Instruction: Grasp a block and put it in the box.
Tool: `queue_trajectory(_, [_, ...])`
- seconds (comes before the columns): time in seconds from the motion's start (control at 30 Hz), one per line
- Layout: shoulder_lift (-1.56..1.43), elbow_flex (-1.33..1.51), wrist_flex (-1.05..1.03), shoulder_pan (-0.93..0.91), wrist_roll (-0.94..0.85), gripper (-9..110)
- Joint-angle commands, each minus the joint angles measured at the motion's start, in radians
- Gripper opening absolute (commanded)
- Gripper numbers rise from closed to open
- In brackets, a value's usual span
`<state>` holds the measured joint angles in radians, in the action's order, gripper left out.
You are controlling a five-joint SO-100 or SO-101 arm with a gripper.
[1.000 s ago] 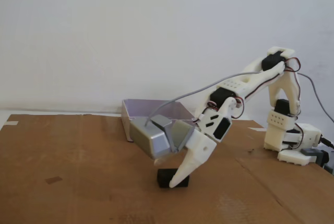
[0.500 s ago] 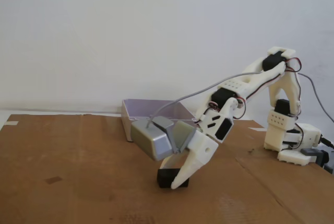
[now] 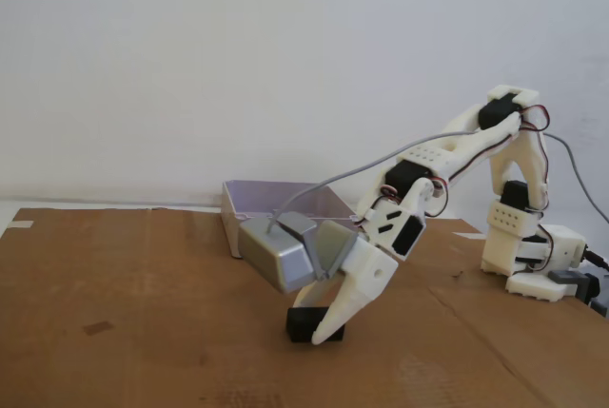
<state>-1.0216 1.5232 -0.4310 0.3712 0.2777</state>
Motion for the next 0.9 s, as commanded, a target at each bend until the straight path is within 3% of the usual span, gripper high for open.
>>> queue_trajectory(0.0, [-0.049,-0.012,0.000,-0.003,-0.005,25])
queue_trajectory(0.37, [-0.057,-0.012,-0.052,-0.003,-0.011,6])
queue_trajectory(0.87, [-0.058,-0.025,-0.054,-0.008,-0.052,0])
